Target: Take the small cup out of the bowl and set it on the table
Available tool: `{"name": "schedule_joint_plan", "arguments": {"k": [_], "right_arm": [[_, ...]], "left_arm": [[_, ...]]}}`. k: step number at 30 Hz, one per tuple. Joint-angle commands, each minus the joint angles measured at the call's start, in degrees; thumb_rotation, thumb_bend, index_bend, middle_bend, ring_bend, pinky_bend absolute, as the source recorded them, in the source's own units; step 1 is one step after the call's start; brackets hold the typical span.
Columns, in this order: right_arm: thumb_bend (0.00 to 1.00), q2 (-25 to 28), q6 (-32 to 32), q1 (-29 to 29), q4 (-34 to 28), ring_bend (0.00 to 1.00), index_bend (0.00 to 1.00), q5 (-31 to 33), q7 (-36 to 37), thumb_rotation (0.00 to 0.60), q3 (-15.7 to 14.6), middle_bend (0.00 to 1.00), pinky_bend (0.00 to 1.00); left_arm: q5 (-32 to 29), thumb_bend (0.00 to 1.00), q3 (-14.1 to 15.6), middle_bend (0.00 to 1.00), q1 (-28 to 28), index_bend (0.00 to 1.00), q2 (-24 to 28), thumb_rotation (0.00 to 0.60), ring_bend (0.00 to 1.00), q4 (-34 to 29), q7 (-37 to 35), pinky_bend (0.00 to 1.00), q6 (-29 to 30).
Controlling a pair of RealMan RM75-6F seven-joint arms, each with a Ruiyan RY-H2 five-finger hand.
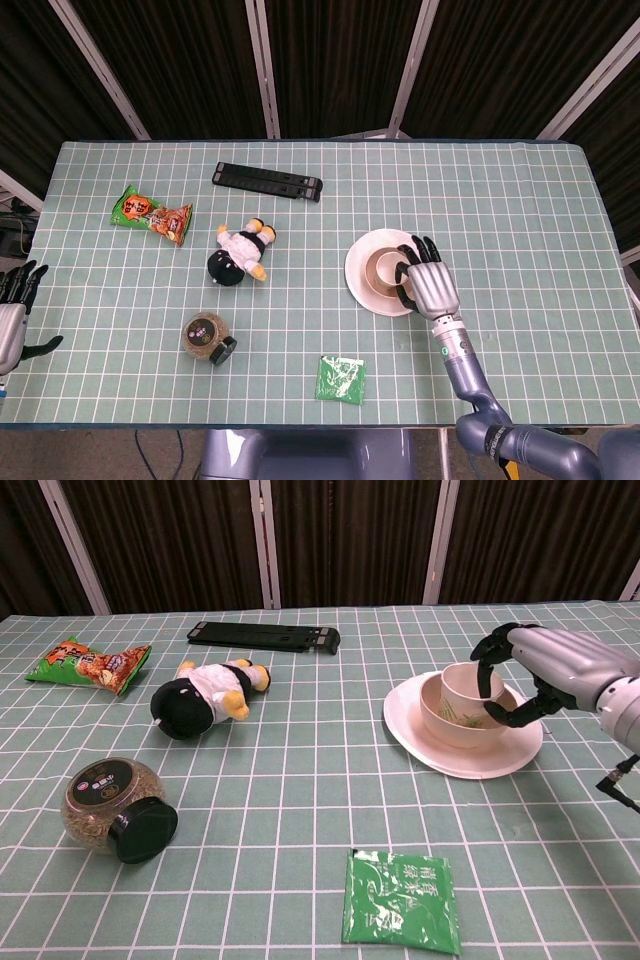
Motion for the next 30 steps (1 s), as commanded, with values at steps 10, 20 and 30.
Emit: {"name": "schedule_joint_plan", "arguments": {"k": [10, 20, 30], "right_arm": [[0.43, 2.77, 4.38, -0.45, -2.98, 0.00, 0.63, -2.90, 1.90, 0.600, 0.51, 0.21, 0.00], [0.42, 14.78, 11.88, -6.65, -8.28, 0.00, 0.63, -2.32, 4.57, 0.600, 2.29, 0.21, 0.00], [0.41, 14.63, 4.52, -8.85, 0.35, 0.00, 0.63, 5.22, 7.27, 0.600, -0.04, 0.21, 0.00]], "left_arm": [[-0.12, 0.01, -0.06, 0.00, -0.02, 0.00, -0.03, 0.600, 0.00, 0.08, 0.01, 0.00, -0.03], [0.18, 0.01, 0.01, 0.00, 0.06, 0.00, -0.13, 0.600, 0.00, -0.40, 0.89, 0.00, 0.51], [0.08, 0.01, 0.00, 0.00, 0.02, 0.00, -0.34, 0.600, 0.00, -1.07, 2.30, 0.00, 0.74]]}}
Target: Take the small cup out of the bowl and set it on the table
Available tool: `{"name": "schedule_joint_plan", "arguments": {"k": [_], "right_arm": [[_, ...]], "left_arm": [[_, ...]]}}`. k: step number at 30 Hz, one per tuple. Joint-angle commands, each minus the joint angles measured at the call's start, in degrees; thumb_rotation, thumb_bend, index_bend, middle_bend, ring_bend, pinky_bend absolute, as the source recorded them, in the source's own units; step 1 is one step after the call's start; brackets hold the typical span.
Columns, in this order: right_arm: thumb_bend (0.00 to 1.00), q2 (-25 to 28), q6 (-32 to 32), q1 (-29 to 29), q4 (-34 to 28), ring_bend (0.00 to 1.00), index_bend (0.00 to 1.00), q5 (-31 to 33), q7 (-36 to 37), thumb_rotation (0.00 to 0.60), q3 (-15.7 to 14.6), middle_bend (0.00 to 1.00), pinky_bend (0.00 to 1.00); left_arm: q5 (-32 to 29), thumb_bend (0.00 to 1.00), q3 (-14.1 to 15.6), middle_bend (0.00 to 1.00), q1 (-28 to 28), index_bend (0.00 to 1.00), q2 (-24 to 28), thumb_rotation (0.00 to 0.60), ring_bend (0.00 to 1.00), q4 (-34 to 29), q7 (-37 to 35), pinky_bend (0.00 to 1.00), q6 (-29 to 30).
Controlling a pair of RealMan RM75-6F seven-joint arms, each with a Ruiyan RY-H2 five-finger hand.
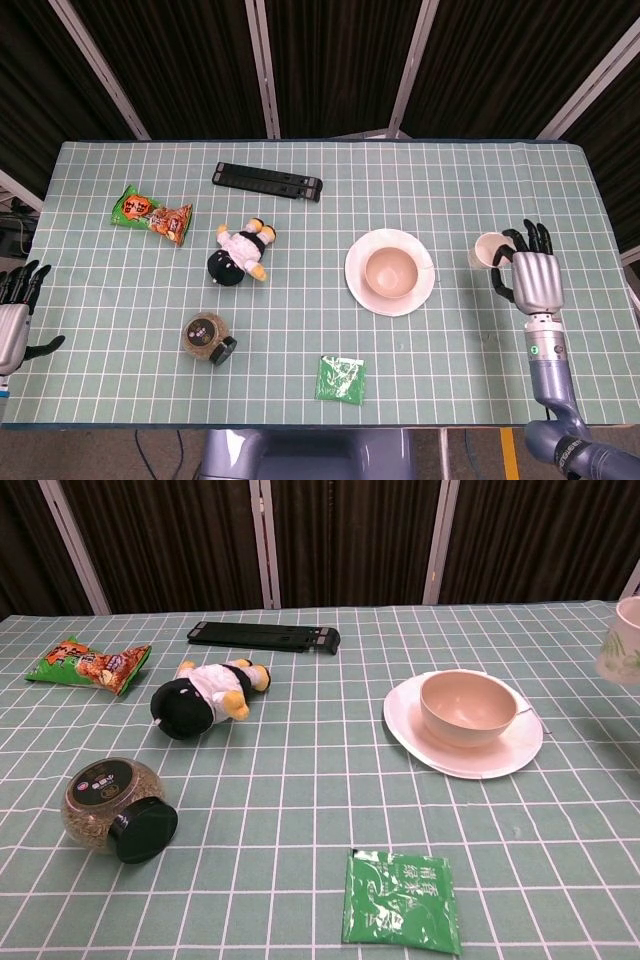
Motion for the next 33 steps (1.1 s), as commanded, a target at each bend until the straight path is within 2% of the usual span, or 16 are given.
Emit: {"name": "schedule_joint_plan", "arguments": {"k": [1, 8, 17, 19, 23, 24, 27, 30, 33], "right_arm": [[0.41, -0.69, -2.45, -0.51, 2.64, 0.00, 0.63, 1.95, 0.85, 0.600, -0.85, 0.21, 0.00], [0.40, -3.25, -5.99, -0.35, 7.69, 0.00, 0.63, 4.18, 1.61, 0.600, -1.63, 0.21, 0.00], [0.35, -3.77, -6.78, -0.46, 8.11, 0.00, 0.63, 4.08, 1.31, 0.600, -2.29, 0.20, 0.00], [0.32, -3.37, -7.14, -0.61, 7.73, 0.00, 0.58, 4.11, 1.25, 0.600, -2.52, 0.14, 0.00], [0.24, -1.66, -6.29, -1.35, 5.28, 0.00, 0.31, 3.68, 2.12, 0.600, -2.42, 0.01, 0.00], [0.22, -1.23, -5.77, -1.60, 4.68, 0.00, 0.24, 3.35, 2.31, 0.600, -2.43, 0.00, 0.00], [0.18, 0.16, -4.17, -2.40, 3.02, 0.00, 0.10, 2.16, 2.96, 0.600, -2.63, 0.00, 0.00], [0.17, 1.55, -1.84, -3.61, 1.46, 0.00, 0.03, 0.42, 3.59, 0.600, -3.23, 0.00, 0.00], [0.16, 2.66, 0.48, -5.03, 0.46, 0.00, 0.01, -1.76, 4.67, 0.600, -4.34, 0.00, 0.00]], "left_arm": [[-0.09, 0.01, 0.01, 0.00, -0.06, 0.00, -0.06, 0.600, 0.00, -0.08, 0.30, 0.00, -0.09], [-0.40, 0.01, -0.06, 0.00, -0.13, 0.00, -0.08, 0.600, 0.00, -0.05, 0.43, 0.00, -0.29], [-0.10, 0.01, -0.04, 0.00, -0.09, 0.00, 0.13, 0.600, 0.00, 0.13, -0.37, 0.00, -0.20], [-0.03, 0.01, -0.02, 0.00, -0.07, 0.00, 0.13, 0.600, 0.00, 0.19, -0.45, 0.00, -0.17], [0.02, 0.01, -0.09, 0.00, -0.05, 0.00, 0.12, 0.600, 0.00, 0.25, -0.69, 0.00, -0.03], [0.05, 0.01, -0.09, 0.00, -0.05, 0.00, 0.12, 0.600, 0.00, 0.26, -0.71, 0.00, -0.02], [0.16, 0.01, -0.07, 0.00, -0.03, 0.00, 0.08, 0.600, 0.00, 0.30, -0.74, 0.00, 0.07], [0.17, 0.01, -0.05, 0.00, 0.02, 0.00, 0.11, 0.600, 0.00, 0.33, -0.89, 0.00, 0.12], [0.20, 0.01, -0.05, 0.00, 0.05, 0.00, 0.13, 0.600, 0.00, 0.49, -1.15, 0.00, 0.12]]}}
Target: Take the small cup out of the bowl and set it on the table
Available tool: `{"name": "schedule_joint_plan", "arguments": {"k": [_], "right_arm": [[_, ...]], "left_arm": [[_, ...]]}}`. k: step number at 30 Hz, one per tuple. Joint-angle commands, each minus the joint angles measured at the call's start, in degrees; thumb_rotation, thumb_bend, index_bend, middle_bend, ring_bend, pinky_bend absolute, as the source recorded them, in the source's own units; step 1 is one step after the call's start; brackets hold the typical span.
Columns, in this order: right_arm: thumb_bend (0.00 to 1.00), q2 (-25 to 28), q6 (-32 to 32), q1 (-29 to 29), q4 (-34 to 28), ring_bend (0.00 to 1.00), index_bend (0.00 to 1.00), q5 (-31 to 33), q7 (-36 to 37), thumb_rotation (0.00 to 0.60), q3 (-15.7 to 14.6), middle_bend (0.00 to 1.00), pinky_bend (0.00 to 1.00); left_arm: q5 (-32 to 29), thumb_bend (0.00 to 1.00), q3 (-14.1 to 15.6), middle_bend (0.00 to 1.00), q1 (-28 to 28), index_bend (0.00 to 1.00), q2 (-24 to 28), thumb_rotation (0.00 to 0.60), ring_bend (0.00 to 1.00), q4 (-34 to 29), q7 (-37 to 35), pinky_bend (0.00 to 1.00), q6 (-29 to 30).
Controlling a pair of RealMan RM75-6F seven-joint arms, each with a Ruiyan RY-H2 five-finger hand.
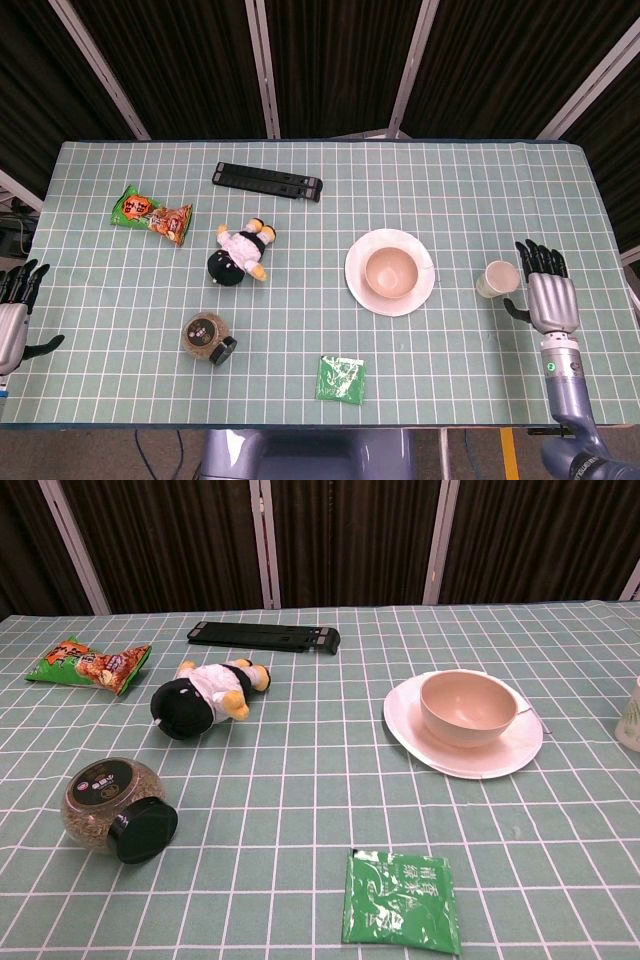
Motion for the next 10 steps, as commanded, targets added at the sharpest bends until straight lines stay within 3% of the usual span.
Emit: {"name": "schedule_joint_plan", "arguments": {"k": [1, 5, 10], "right_arm": [[0.15, 1.45, 2.57, -1.80, -1.19, 0.00, 0.01, -2.71, 1.49, 0.600, -1.51, 0.00, 0.00], [0.14, 3.27, 7.30, -4.88, -1.98, 0.00, 0.00, -8.92, 3.76, 0.600, -5.39, 0.00, 0.00], [0.13, 4.05, 12.39, -6.67, -2.86, 0.00, 0.00, -14.12, 3.12, 0.600, -7.28, 0.00, 0.00]], "left_arm": [[0.02, 0.01, 0.03, 0.00, 0.00, 0.00, -0.01, 0.600, 0.00, 0.11, -0.12, 0.00, -0.07], [0.25, 0.01, 0.20, 0.00, -0.24, 0.00, -0.36, 0.600, 0.00, 0.74, -0.12, 0.00, -0.52], [0.73, 0.01, 0.25, 0.00, -0.14, 0.00, -0.52, 0.600, 0.00, 1.08, -0.52, 0.00, -0.11]]}}
